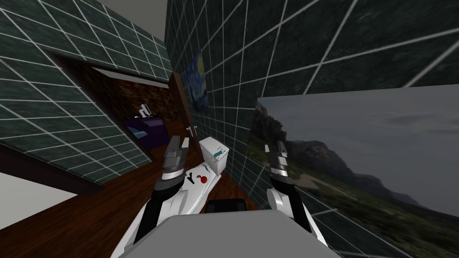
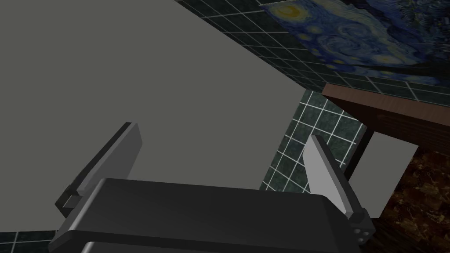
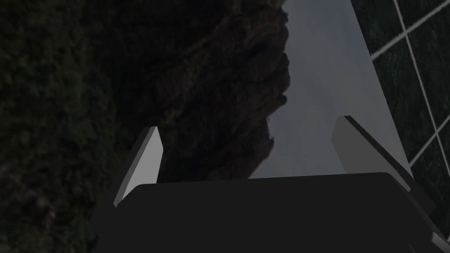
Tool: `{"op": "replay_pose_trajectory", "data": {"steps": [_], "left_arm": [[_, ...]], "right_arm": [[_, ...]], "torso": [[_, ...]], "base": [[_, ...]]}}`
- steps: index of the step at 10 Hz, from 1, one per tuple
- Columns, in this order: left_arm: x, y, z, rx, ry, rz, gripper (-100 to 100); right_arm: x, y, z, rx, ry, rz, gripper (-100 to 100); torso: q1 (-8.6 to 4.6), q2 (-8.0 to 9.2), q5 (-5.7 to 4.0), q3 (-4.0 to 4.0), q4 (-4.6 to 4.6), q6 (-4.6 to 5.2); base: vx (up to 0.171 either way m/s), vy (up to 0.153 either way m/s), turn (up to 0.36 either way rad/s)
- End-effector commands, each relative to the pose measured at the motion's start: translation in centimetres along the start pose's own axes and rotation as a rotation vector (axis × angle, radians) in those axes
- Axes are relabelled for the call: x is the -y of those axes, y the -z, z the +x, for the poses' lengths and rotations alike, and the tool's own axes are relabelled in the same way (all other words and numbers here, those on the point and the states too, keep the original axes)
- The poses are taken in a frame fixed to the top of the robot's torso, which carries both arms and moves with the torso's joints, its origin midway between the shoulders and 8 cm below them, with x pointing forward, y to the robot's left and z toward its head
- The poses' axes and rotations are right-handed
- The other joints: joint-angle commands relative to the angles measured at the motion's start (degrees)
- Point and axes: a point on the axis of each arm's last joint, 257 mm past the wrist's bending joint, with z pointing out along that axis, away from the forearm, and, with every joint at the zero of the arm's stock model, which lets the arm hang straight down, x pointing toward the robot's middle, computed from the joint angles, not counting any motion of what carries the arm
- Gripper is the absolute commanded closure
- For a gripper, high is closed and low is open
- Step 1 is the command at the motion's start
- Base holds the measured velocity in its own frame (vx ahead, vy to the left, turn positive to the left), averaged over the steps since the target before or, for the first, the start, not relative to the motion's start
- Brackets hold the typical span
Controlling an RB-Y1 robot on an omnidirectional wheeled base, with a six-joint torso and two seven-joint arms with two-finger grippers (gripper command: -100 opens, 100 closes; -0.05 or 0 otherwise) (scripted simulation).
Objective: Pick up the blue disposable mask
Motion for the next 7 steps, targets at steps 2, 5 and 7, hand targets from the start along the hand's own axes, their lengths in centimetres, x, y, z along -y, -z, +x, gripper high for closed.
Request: {"op": "replay_pose_trajectory", "data": {"steps": [2, 5, 7], "left_arm": [[-1.0, 0.7, 1.0, -0.069, -0.022, -0.007, -100], [-2.8, 2.0, 2.1, -0.173, -0.056, -0.022, -100], [-4.4, 3.2, 2.7, -0.257, -0.087, -0.037, -100]], "right_arm": [[0.0, 0.0, 0.0, 0.000, 0.000, 0.000, 0], [0.0, 0.0, 0.0, 0.000, 0.000, 0.000, 0], [0.0, 0.0, 0.0, 0.000, 0.000, 0.000, 0]], "torso": [[0.03, -0.03, 0.01, -0.02, -0.01, 0.01], [0.10, -0.11, 0.02, -0.06, -0.03, 0.01], [0.10, -0.15, 0.02, -0.09, -0.03, 0.00]], "base": [[0.015, 0.008, -0.076], [0.029, 0.017, -0.097], [0.041, 0.024, -0.111]]}}
